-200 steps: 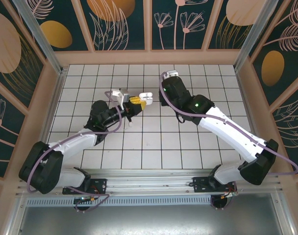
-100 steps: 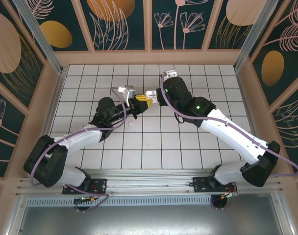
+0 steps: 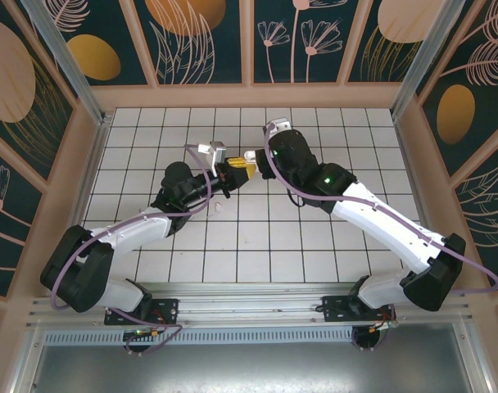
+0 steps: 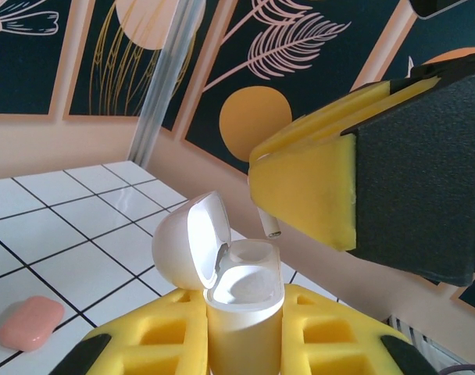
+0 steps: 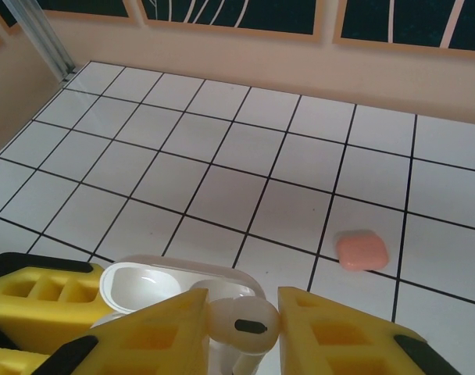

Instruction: Insert the wireless bluetooth earbuds into the charging case

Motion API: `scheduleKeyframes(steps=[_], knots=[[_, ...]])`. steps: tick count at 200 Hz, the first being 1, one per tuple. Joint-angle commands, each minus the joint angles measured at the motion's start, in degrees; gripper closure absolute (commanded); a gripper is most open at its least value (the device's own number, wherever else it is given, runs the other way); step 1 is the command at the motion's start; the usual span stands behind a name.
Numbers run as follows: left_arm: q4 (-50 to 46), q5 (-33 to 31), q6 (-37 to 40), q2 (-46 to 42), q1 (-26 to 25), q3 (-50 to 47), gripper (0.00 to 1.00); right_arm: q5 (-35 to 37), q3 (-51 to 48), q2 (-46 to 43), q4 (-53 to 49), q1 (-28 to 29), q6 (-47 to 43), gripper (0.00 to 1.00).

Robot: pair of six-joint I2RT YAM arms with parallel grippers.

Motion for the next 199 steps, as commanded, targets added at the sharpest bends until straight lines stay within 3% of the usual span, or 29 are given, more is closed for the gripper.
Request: scheduleKeyframes(steps=[1, 96, 199], knots=[[3.0, 1.3, -1.1, 0.5, -0.5, 1.9, 1.00, -0.9, 0.3, 0.9, 1.7, 0.6, -1.3, 0.74], [2.6, 1.2, -0.8, -0.2, -0.5, 2.0, 1.00, 1.2, -0.9, 1.9, -1.0, 0.6, -2.6, 0.73], [2.1, 0.7, -0.4, -1.0, -0.6, 2.1, 1.00, -8.1, 0.6, 1.6, -5.8, 0.4, 1.3, 0.63]])
